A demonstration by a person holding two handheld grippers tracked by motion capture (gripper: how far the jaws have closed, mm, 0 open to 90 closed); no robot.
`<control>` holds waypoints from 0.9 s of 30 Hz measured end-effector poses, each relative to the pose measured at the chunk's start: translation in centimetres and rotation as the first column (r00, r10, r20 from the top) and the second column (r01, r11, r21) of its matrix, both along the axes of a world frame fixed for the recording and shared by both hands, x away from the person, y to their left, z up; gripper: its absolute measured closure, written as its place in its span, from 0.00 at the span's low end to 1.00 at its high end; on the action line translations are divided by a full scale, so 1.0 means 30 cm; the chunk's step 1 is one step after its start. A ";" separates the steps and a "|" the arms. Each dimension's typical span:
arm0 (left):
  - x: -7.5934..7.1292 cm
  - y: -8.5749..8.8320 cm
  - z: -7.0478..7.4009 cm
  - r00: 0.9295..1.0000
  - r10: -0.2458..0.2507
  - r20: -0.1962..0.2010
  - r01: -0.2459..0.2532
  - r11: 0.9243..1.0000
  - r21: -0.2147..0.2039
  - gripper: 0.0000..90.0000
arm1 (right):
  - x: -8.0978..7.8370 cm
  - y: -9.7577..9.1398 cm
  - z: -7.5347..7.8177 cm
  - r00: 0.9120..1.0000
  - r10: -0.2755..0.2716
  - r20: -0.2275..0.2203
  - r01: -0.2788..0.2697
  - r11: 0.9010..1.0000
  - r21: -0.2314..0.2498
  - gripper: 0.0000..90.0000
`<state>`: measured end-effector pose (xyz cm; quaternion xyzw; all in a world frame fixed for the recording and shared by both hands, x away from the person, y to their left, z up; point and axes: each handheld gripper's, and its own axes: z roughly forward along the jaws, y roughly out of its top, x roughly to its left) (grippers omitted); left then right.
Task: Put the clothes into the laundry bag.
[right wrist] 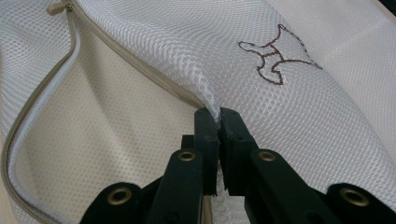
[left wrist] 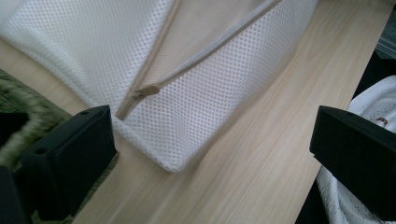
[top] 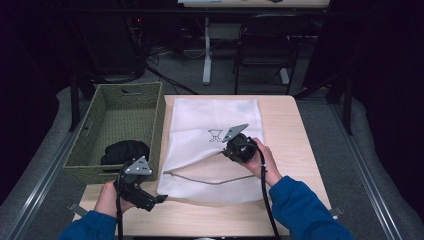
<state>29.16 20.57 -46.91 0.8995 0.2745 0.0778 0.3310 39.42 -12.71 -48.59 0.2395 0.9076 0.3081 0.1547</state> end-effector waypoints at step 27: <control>0.242 0.165 0.201 0.996 -0.082 0.031 0.066 0.939 0.336 0.00 | -0.003 0.002 -0.012 1.000 0.003 0.000 -0.003 1.000 -0.012 0.97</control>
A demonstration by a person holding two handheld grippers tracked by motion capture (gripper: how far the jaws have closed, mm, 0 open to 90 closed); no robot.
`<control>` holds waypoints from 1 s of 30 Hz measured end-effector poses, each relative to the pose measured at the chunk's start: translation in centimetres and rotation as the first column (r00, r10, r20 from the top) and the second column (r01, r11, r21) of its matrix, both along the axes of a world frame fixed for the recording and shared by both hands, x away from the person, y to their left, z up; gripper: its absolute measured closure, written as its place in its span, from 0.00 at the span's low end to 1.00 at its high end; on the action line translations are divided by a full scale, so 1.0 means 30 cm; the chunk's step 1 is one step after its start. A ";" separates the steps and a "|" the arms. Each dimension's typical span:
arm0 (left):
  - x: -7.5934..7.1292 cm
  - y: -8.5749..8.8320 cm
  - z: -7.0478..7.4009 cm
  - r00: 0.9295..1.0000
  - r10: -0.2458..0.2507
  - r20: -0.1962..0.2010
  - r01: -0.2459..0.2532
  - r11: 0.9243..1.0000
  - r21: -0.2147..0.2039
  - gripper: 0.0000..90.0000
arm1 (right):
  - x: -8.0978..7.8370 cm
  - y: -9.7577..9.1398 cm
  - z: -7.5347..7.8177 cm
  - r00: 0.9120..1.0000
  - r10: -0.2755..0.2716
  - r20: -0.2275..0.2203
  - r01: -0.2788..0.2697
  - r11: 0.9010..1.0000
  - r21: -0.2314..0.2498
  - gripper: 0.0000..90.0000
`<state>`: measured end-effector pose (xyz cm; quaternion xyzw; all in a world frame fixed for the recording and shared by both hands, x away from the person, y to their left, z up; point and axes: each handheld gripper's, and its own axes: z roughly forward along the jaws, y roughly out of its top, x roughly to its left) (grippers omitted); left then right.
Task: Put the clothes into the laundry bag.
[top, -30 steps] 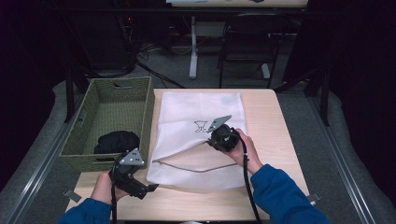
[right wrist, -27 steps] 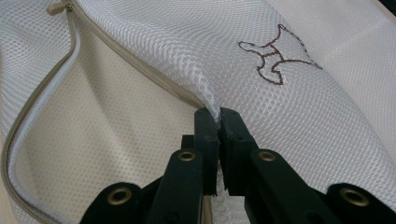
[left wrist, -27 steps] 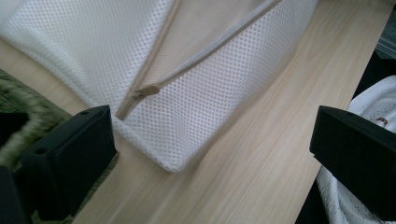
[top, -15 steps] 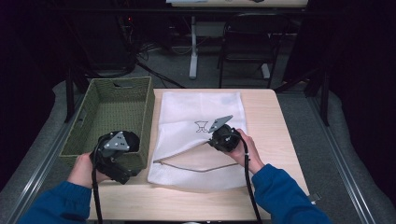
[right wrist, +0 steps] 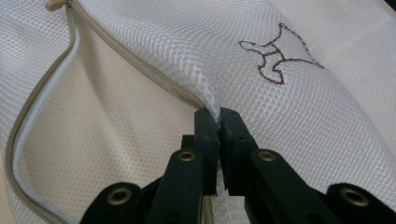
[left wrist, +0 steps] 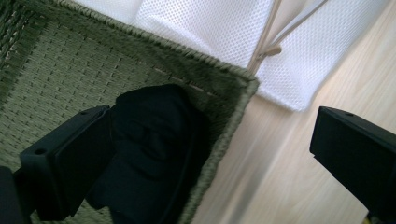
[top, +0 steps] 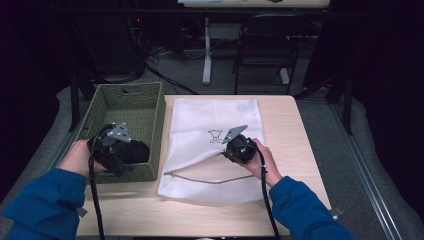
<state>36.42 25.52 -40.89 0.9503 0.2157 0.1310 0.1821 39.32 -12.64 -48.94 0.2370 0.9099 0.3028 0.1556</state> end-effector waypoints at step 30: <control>0.263 0.053 -0.163 0.990 -0.004 -0.144 0.034 0.978 0.205 0.00 | -0.002 0.004 -0.007 1.000 0.007 -0.004 -0.007 1.000 -0.010 0.97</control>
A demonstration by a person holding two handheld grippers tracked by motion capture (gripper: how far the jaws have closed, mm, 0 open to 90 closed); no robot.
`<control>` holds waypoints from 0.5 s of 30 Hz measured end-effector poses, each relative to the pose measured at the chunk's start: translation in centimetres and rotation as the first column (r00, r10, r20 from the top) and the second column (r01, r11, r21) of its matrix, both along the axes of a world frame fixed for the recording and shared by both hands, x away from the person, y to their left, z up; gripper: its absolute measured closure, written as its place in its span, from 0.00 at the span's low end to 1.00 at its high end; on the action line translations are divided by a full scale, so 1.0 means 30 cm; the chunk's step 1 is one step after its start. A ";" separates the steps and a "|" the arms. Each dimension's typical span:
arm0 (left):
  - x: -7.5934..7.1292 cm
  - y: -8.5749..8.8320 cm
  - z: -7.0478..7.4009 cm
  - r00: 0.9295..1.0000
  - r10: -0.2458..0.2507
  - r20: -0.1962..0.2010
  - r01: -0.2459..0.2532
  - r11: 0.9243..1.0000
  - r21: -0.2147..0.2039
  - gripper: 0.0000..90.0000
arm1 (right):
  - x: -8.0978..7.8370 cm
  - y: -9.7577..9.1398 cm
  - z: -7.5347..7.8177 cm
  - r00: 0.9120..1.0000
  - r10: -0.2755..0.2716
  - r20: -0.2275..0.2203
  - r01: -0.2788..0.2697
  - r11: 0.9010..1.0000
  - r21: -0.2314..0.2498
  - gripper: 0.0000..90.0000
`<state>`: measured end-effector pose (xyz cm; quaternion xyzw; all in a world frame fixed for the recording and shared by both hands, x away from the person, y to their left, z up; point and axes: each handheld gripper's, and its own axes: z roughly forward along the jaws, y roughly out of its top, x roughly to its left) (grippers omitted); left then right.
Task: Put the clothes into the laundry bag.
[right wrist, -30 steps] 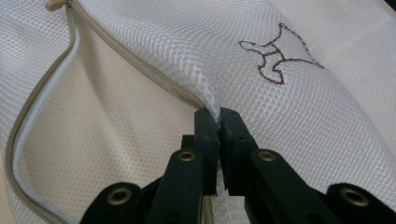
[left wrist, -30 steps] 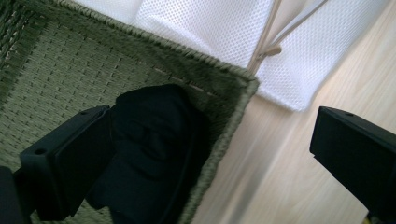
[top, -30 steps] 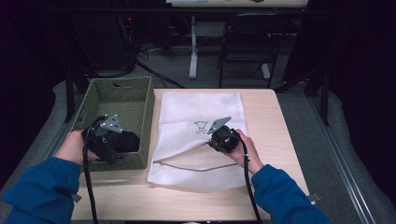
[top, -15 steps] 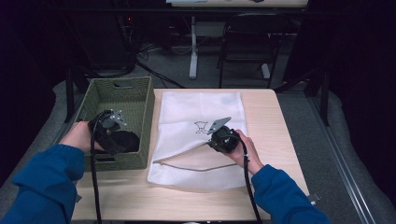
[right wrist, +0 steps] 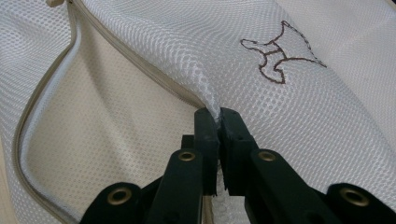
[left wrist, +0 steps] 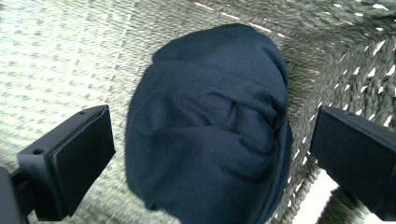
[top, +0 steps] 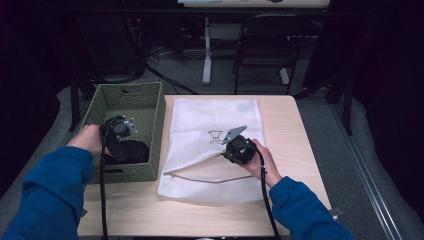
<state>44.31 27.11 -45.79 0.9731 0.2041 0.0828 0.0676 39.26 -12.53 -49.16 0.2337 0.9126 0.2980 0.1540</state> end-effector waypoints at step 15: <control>0.079 0.006 -0.127 0.993 0.029 -0.116 -0.024 0.999 0.042 0.01 | 0.001 0.001 -0.007 1.000 0.001 -0.001 -0.001 1.000 -0.007 0.97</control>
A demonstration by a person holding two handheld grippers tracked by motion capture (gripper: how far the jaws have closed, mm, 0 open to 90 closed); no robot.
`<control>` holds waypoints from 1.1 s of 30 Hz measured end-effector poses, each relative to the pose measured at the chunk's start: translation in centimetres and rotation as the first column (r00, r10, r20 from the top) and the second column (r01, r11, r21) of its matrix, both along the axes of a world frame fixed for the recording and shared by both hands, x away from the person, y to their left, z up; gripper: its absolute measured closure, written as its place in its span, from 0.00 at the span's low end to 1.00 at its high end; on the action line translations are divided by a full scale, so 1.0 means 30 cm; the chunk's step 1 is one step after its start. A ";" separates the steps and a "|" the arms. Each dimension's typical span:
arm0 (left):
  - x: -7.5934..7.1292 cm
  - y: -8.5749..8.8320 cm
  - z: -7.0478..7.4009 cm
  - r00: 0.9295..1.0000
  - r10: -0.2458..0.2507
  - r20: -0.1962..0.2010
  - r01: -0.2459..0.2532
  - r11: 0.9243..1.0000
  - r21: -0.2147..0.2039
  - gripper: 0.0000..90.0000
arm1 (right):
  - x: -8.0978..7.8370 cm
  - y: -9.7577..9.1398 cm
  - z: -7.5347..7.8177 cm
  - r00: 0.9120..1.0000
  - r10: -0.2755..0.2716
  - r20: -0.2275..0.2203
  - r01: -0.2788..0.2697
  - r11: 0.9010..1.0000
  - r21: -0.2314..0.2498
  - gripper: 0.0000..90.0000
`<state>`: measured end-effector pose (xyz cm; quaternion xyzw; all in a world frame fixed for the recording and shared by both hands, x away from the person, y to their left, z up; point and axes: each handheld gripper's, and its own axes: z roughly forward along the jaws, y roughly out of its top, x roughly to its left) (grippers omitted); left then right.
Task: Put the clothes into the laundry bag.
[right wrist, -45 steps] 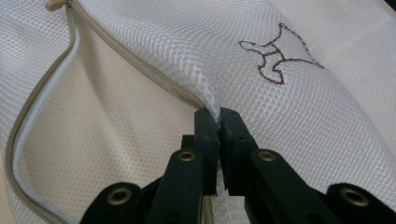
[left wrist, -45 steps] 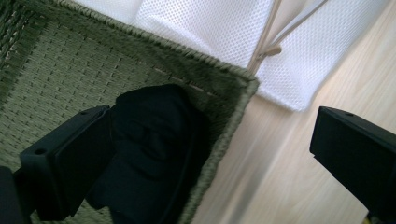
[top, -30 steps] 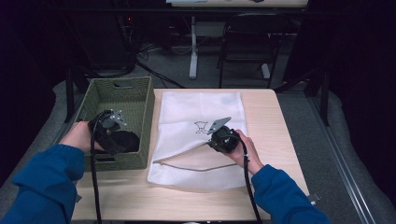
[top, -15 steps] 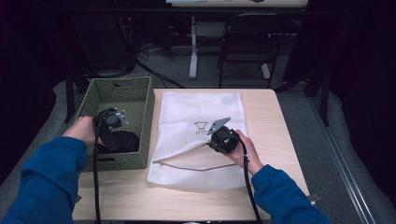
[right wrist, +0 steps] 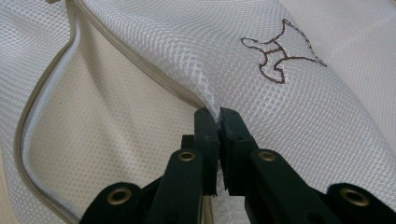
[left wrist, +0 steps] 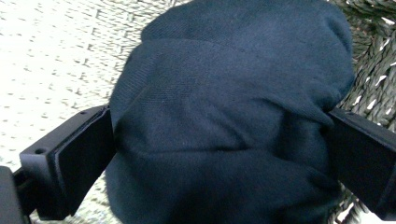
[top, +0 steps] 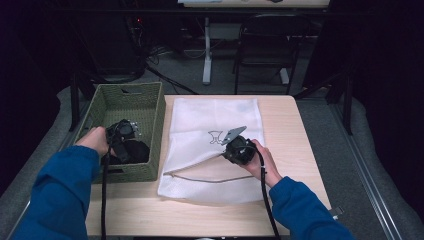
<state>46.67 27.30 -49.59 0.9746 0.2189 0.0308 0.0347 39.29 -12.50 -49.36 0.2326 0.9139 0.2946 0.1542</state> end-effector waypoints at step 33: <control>-0.053 0.026 0.002 1.000 -0.010 0.025 0.011 0.999 -0.038 0.72 | -0.004 -0.001 0.002 1.000 0.002 0.010 -0.002 1.000 -0.003 0.96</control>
